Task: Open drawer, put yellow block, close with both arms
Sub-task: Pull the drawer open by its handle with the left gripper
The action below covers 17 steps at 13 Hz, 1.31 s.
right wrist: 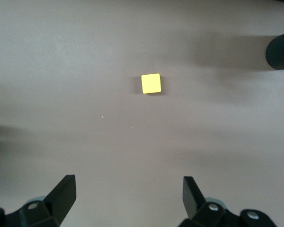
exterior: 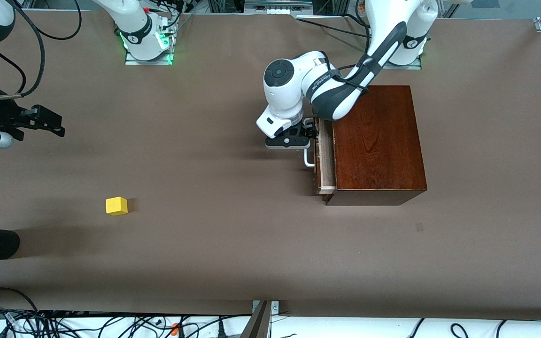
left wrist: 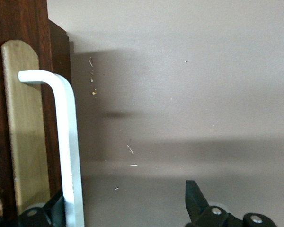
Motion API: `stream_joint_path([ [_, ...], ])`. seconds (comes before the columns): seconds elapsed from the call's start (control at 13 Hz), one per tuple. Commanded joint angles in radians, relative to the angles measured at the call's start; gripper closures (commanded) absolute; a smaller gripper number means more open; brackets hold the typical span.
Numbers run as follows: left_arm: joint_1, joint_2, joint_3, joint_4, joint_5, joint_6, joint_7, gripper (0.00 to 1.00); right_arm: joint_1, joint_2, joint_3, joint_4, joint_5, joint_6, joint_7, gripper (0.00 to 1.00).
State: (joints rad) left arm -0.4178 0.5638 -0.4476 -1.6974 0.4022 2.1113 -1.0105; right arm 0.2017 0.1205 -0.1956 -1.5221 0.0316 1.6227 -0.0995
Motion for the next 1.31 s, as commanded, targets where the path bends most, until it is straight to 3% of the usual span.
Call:
stream_joint_path([
  [0.0,-0.015,0.064,-0.005,0.044,0.006,0.124,-0.011,0.0,-0.004,-0.016,-0.002,-0.012,0.007,0.006,-0.022,0.0],
  [0.23,-0.038,0.08,-0.003,0.079,-0.045,0.142,-0.031,0.0,-0.005,-0.007,-0.007,-0.009,0.005,0.042,-0.02,0.0],
  [0.85,-0.032,0.064,-0.003,0.087,-0.043,0.139,-0.019,0.0,-0.01,0.018,-0.027,0.013,0.016,0.097,-0.036,0.0],
  [1.0,-0.027,0.042,-0.003,0.099,-0.043,0.119,-0.017,0.0,-0.007,0.037,-0.027,0.013,0.005,0.097,-0.036,0.0],
  [1.23,-0.016,-0.046,-0.002,0.104,-0.042,-0.015,-0.011,0.0,-0.008,0.041,-0.027,0.013,0.004,0.097,-0.039,0.0],
])
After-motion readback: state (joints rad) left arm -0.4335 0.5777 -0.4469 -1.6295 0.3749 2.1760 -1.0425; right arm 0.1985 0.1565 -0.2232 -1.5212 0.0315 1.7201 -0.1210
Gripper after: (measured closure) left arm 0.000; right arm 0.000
